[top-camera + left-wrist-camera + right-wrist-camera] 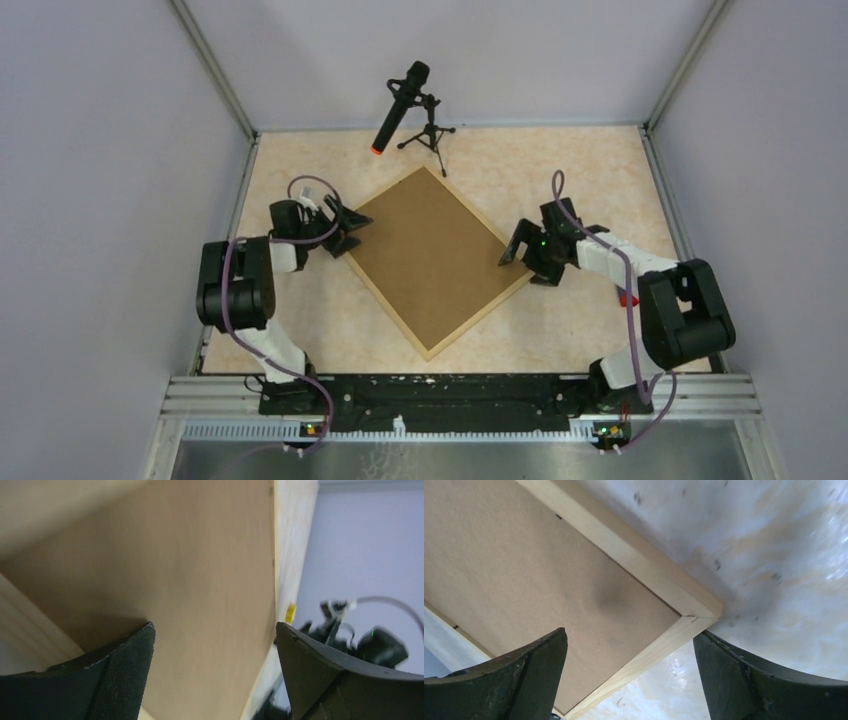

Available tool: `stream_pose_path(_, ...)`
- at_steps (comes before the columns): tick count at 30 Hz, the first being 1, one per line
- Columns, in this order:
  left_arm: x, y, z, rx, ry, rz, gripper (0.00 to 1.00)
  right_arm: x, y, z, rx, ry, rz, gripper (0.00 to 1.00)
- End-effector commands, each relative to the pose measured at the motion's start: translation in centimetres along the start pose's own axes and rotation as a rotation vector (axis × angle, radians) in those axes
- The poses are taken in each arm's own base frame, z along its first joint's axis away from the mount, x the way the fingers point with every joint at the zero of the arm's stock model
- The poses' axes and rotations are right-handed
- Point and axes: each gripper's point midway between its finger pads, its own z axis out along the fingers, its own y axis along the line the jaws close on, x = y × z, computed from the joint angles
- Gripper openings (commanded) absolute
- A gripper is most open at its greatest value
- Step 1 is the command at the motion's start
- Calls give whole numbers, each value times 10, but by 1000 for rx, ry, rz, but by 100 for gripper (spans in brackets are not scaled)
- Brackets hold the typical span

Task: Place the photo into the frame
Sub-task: Adjust the photo frame at the center of the board.

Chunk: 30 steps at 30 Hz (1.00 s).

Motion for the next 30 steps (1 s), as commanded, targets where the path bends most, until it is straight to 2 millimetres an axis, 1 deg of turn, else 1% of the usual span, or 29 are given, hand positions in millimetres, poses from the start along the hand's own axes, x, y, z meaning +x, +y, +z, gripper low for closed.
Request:
stream_pose_path(1,96,8,-34,-96,206,-46,94,-39,0,6,-13,-30,-94,94)
stream_pose_path(3,133,6,-46,-115,253,-41,94,-48,-2,10,5,-16,-128,94)
stream_pose_path(4,148,6,-52,-134,270,-37,95,-52,-3,12,18,-15,-133,94)
stream_pose_path(5,157,4,-58,-135,269,-21,95,-56,-5,13,27,-17,-141,94)
stream_pose_path(6,160,2,-65,-138,259,-7,95,-58,-7,14,39,-17,-146,94)
stream_pose_path(7,156,-3,-70,-133,230,34,96,-62,-10,14,51,-19,-146,95)
stream_pose_path(8,147,-9,-75,-133,196,83,98,-62,-12,14,56,-17,-146,95)
stream_pose_path(9,133,-18,-78,-145,158,138,98,-63,-12,12,53,-19,-150,95)
stream_pose_path(11,98,-39,-86,-184,74,236,98,-61,-10,9,35,-17,-163,95)
stream_pose_path(12,75,-56,-89,-198,17,292,98,-59,-8,8,19,-14,-167,95)
stream_pose_path(13,56,-66,-90,-213,-30,341,98,-56,-6,6,1,-7,-173,95)
stream_pose_path(15,15,-73,-93,-263,-134,372,98,-50,-1,3,-35,8,-182,95)
stream_pose_path(16,-3,-75,-92,-269,-170,371,98,-49,0,1,-46,10,-184,95)
stream_pose_path(17,-16,-74,-90,-266,-188,348,98,-47,1,0,-52,11,-190,95)
stream_pose_path(18,-25,-74,-87,-251,-179,305,98,-48,1,-2,-53,2,-196,95)
stream_pose_path(20,-28,-81,-74,-161,-100,253,98,-53,0,-7,-34,-13,-208,94)
stream_pose_path(22,-25,-79,-58,-148,-64,243,98,-53,2,-12,-39,-16,-213,94)
stream_pose_path(24,-26,-67,-48,-208,-56,259,98,-55,4,-15,-45,-27,-221,93)
stream_pose_path(26,-29,-49,-45,-309,-61,276,98,-58,7,-16,-52,-38,-231,90)
stream_pose_path(28,-34,-39,-43,-338,-58,277,98,-59,14,-16,-91,-36,-244,83)
stream_pose_path(30,-40,-36,-40,-350,-57,285,99,-59,19,-13,-114,-29,-246,76)
